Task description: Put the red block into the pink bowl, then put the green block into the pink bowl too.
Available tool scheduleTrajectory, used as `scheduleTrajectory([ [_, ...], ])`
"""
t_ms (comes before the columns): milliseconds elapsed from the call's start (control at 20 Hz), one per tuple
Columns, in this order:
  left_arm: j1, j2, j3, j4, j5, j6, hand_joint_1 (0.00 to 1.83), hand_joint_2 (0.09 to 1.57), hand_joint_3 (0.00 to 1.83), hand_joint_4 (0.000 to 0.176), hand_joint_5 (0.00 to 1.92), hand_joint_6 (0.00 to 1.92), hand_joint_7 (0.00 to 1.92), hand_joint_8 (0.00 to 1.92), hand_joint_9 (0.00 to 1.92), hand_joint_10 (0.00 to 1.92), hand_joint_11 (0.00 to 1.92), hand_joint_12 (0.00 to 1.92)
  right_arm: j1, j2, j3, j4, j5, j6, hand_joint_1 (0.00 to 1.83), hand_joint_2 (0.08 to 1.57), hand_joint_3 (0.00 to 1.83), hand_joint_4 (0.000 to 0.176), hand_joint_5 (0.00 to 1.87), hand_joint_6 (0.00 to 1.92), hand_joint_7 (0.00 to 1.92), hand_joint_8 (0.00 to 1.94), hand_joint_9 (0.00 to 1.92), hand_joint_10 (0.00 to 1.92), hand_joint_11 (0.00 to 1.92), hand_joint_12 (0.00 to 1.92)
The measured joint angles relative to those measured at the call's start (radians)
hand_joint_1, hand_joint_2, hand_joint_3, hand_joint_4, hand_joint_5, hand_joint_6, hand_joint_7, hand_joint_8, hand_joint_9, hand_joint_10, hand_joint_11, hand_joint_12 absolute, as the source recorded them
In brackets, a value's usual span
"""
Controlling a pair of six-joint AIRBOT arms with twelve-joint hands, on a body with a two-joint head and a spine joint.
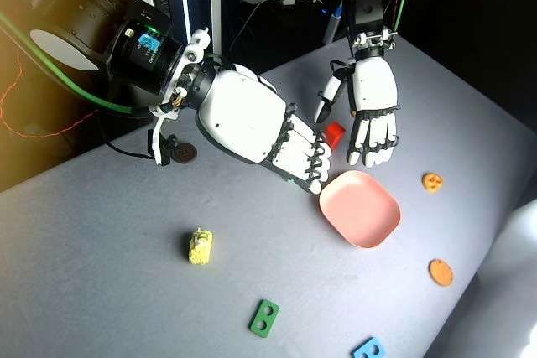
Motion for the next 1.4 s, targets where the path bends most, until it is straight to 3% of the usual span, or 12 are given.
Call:
scheduleTrajectory([
  [300, -0.014, -0.006, 0.003, -0.023, -0.018, -0.001, 1.07, 0.95, 0.0, 0.0, 0.49, 0.02, 0.22, 0.01, 0.16, 0.01, 0.0, 0.38, 0.0, 0.0, 0.0, -0.003, 0.0, 0.0, 0.17, 0.98, 0.0, 0.0, 0.14, 0.0, 0.11, 0.0, 0.08, 0.0, 0.0, 0.34],
  [400, -0.018, -0.006, 0.007, -0.031, -0.021, -0.001, 1.04, 0.96, 0.01, 0.0, 0.46, 0.01, 0.23, 0.01, 0.17, 0.0, 0.0, 0.4, 0.0, 0.0, -0.001, -0.006, 0.0, 0.0, 0.12, 0.98, 0.0, 0.0, 0.09, 0.0, 0.06, 0.0, 0.01, 0.0, 0.0, 0.13],
  [450, -0.018, -0.006, 0.009, -0.03, -0.022, -0.001, 1.04, 0.95, 0.0, 0.0, 0.49, 0.02, 0.26, 0.01, 0.18, 0.01, 0.0, 0.44, 0.0, 0.0, -0.001, -0.006, 0.0, 0.0, 0.12, 0.98, 0.0, 0.0, 0.09, 0.0, 0.06, 0.01, 0.01, 0.01, 0.0, 0.11],
  [550, -0.018, -0.007, 0.009, -0.032, -0.021, -0.001, 1.02, 0.96, 0.0, 0.0, 0.52, 0.02, 0.26, 0.0, 0.16, 0.0, 0.0, 0.34, 0.0, 0.0, -0.001, -0.006, 0.0, 0.0, 0.14, 0.97, 0.0, 0.0, 0.08, 0.01, 0.05, 0.01, 0.0, 0.0, 0.0, 0.05],
  [750, -0.019, -0.013, 0.02, -0.035, -0.022, -0.001, 0.99, 0.98, 0.0, 0.0, 0.6, 0.02, 0.31, 0.01, 0.18, 0.0, 0.0, 0.34, 0.0, 0.0, -0.001, -0.006, 0.0, 0.0, 0.19, 0.95, 0.0, 0.0, 0.18, 0.01, 0.16, 0.01, 0.12, 0.01, 0.0, 0.43],
  [850, -0.019, -0.013, 0.02, -0.033, -0.021, -0.001, 1.1, 0.94, 0.0, 0.0, 0.53, 0.0, 0.28, 0.0, 0.2, 0.0, 0.0, 0.41, 0.0, 0.0, -0.001, -0.006, 0.0, 0.0, 0.16, 0.95, 0.0, 0.0, 0.16, 0.0, 0.15, 0.0, 0.1, 0.0, 0.0, 0.37],
  [1100, -0.019, -0.013, 0.022, -0.034, -0.022, -0.001, 1.03, 0.96, 0.0, 0.0, 0.57, 0.01, 0.28, 0.0, 0.19, 0.01, 0.0, 0.38, 0.0, 0.0, -0.001, -0.006, 0.0, 0.0, 0.17, 0.94, 0.0, 0.0, 0.17, 0.0, 0.14, 0.0, 0.09, 0.0, 0.0, 0.42],
  [1150, -0.019, -0.013, 0.022, -0.034, -0.021, -0.001, 1.03, 0.97, 0.0, 0.0, 0.59, 0.01, 0.27, 0.0, 0.19, 0.0, 0.0, 0.36, 0.0, 0.0, -0.001, -0.006, 0.0, 0.0, 0.16, 0.95, 0.0, 0.0, 0.13, 0.0, 0.11, 0.0, 0.07, 0.0, 0.0, 0.34],
  [1400, -0.019, -0.013, 0.022, -0.034, -0.021, -0.001, 1.02, 1.0, 0.0, 0.0, 0.68, 0.02, 0.25, 0.01, 0.14, 0.0, 0.0, 0.2, 0.0, 0.0, -0.001, -0.007, 0.0, 0.0, 0.16, 0.94, 0.0, 0.0, 0.16, 0.01, 0.13, 0.01, 0.08, 0.01, 0.0, 0.35],
])
